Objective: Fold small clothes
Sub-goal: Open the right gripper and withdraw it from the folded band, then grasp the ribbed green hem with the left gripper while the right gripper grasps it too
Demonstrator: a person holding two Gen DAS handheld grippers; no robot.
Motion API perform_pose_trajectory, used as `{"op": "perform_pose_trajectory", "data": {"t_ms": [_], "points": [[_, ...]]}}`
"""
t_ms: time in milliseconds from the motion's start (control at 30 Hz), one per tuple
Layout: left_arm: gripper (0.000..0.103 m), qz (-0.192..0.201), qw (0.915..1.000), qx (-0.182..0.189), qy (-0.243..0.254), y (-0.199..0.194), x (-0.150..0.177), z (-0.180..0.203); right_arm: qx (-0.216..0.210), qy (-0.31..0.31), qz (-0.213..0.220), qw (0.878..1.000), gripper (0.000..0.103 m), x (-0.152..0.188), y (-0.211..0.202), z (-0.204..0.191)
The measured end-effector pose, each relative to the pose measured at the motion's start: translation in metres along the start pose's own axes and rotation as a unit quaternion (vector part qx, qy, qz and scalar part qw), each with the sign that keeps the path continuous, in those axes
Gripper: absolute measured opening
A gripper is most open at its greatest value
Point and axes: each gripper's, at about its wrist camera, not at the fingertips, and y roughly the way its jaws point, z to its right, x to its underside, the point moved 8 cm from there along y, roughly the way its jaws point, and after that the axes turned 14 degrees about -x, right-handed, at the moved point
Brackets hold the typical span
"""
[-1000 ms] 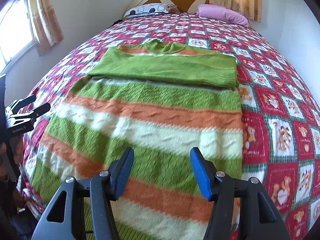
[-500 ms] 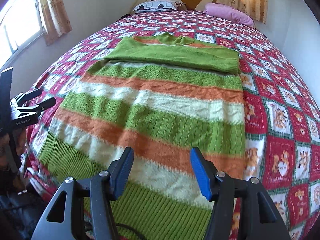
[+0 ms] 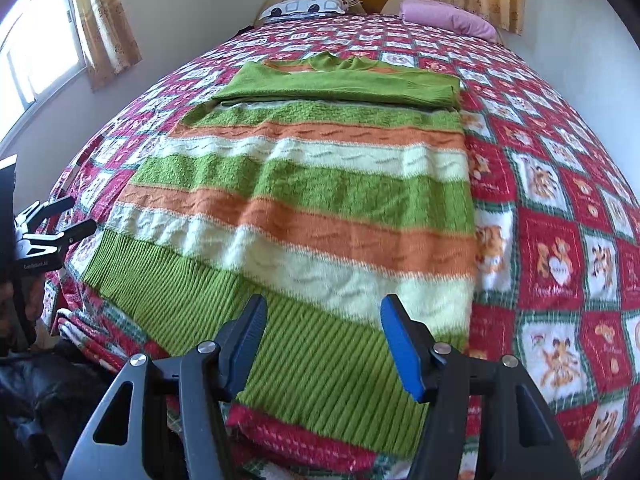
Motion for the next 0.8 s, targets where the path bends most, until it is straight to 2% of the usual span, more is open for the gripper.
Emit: {"op": "perform_pose_trajectory", "data": {"t_ms": [167,233,333,400,467,533,600,633,700,800], "points": [[0.103,-0.019,0.9995,0.02,-0.014,-0.001,0.011,0.005,-0.003,0.004,0.001,1.0,0.06,0.014,-0.005,0.002],[0.098,-0.027,0.999,0.032,-0.018,0.0,0.014,0.008,-0.003,0.004,-0.001,1.0,0.06,0.02,-0.006,0.003],[0.085,-0.052,0.997,0.055,-0.017,0.008,0.022,0.015,-0.003,0.01,0.002,1.0,0.06,0.028,-0.011,0.007],[0.07,-0.072,0.9949,0.067,-0.024,0.014,0.029,0.017,0.001,0.018,0.008,1.0,0.06,0.031,-0.016,0.013],[0.062,-0.088,0.9922,0.082,-0.031,0.019,0.035,0.02,0.004,0.026,0.013,1.0,0.06,0.032,-0.019,0.02],[0.06,-0.081,0.9928,0.082,-0.032,0.018,0.035,0.021,0.009,0.037,0.02,0.999,0.06,0.033,-0.025,0.027],[0.044,-0.078,0.9921,0.093,-0.03,0.015,0.034,0.024,0.015,0.045,0.026,0.999,0.06,0.034,-0.03,0.034],[0.04,-0.076,0.9918,0.098,-0.03,0.014,0.035,0.026,0.017,0.048,0.028,0.998,0.06,0.035,-0.031,0.037],[0.015,-0.073,0.9916,0.103,-0.029,0.013,0.033,0.026,0.021,0.058,0.031,0.998,0.06,0.039,-0.034,0.043],[0.012,-0.065,0.9915,0.109,-0.028,0.01,0.031,0.026,0.019,0.067,0.027,0.997,0.06,0.046,-0.034,0.049]]}}
